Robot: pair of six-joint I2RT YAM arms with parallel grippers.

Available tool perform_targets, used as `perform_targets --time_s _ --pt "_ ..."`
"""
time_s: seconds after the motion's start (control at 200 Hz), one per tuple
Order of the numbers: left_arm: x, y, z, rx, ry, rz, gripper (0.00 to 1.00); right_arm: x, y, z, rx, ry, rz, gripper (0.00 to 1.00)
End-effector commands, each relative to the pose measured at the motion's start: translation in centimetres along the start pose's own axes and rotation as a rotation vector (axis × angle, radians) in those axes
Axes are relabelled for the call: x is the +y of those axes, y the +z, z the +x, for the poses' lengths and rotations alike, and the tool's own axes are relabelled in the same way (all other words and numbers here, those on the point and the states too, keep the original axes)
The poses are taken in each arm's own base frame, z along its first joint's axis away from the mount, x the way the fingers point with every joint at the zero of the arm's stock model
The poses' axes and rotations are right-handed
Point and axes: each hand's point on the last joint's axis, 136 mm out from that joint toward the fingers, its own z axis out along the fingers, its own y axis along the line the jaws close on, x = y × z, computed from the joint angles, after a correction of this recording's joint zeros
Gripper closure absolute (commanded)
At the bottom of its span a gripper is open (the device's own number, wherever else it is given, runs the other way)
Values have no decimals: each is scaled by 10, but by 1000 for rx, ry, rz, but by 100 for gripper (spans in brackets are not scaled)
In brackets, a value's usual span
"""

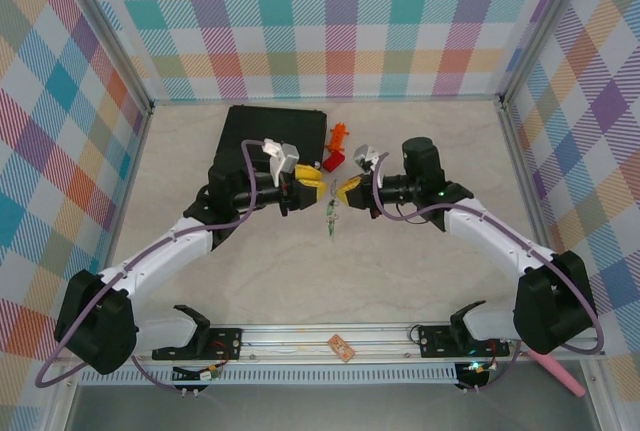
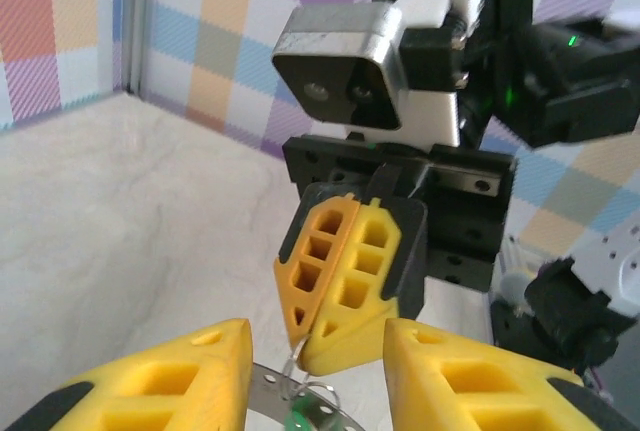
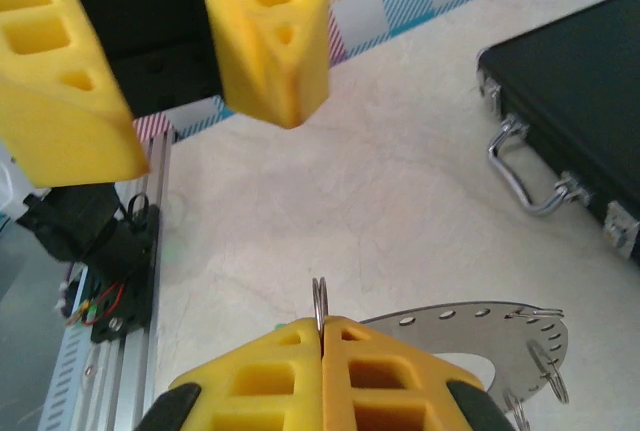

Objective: Put the keys on the keyring

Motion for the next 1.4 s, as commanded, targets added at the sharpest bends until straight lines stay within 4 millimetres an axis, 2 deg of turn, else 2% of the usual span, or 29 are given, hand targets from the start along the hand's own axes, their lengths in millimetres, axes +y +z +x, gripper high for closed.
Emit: perform_targets --time_s 0.0,0.215,0.46,0.6,0.8,1.115,1.145,1.215,1.345,1.395 --pt "-4 -4 -17 -98 -1 11 60 13 -12 -43 -158 -88 -23 100" --pt "1 -2 -4 -105 -48 12 59 19 -20 -63 -297 -91 -40 100" --pt "-3 5 -5 -116 -72 61 59 28 -25 -80 -392 -74 -103 100" --pt "-9 11 -3 -108 -73 89 58 30 -27 -85 -412 -62 -117 100" --pt "-5 17 -2 -103 -78 80 58 34 -26 -85 -413 -40 -155 100" --pt "-17 10 -19 -153 -25 84 58 30 -23 -80 -400 -16 -155 100" --pt "-18 11 -19 -153 -20 87 61 30 -22 -80 -401 -13 -156 100" --pt "-21 13 -17 -141 -12 95 76 30 -23 -81 -403 -11 -158 100" --pt "-19 15 -13 -129 -18 97 90 31 -23 -82 -405 -12 -163 100" --pt "-19 16 -12 -125 -20 99 91 32 -24 -83 -407 -14 -163 100"
